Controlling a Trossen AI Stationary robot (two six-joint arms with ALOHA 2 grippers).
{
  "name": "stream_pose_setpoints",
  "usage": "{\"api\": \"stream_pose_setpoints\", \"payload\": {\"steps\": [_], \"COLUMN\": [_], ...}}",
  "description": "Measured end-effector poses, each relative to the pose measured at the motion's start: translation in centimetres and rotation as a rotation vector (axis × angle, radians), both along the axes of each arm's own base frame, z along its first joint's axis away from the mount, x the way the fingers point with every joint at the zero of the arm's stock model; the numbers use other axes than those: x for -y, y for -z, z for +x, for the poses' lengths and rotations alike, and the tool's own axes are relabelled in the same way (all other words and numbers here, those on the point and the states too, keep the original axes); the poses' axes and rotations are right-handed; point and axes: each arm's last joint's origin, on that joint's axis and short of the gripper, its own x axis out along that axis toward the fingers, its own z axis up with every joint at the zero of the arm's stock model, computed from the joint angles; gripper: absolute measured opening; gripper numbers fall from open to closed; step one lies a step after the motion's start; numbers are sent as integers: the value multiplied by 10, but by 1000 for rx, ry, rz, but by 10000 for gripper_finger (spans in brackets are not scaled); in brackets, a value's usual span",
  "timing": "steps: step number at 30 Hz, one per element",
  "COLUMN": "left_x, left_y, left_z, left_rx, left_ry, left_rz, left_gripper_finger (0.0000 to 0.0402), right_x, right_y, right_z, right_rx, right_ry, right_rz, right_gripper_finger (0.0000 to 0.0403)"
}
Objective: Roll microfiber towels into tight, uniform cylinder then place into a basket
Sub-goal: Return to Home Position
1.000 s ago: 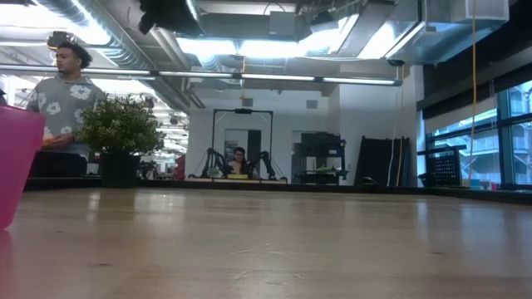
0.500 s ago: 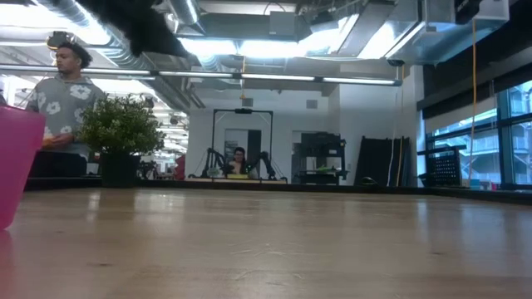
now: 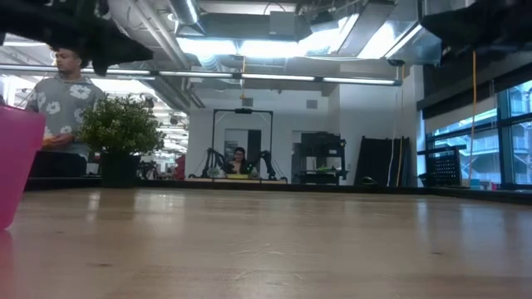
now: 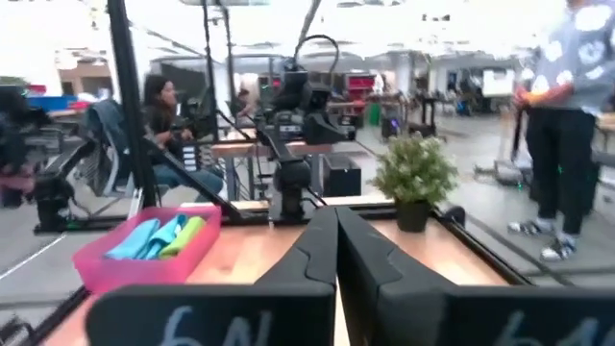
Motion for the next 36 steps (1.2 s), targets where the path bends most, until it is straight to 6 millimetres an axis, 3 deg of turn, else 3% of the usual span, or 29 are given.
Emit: {"api": "stream_pose_setpoints", "payload": {"steps": [8,16,19,27,36], "left_x": [8,10,11,16,12], "left_y": [24,60,70,69,70], "left_z": [-12,-8,-5,-5,-5], "left_rx": [46,4,-8,11,27], "left_ry": [177,266,333,493,359], "left_rz": [32,9,-9,-21,-110], "left_gripper_finger": [2,2,1,1,15], "right_x": [-1,-1,-2,-2,-1], "right_y": [34,62,64,67,67], "right_z": [10,15,16,16,16], "right_rx": [13,-7,-26,-55,-59], "right_ry": [-82,-133,-156,-150,-127], "right_rz": [-67,-69,-67,-85,-80], "right_gripper_finger": [3,3,3,3,19]}}
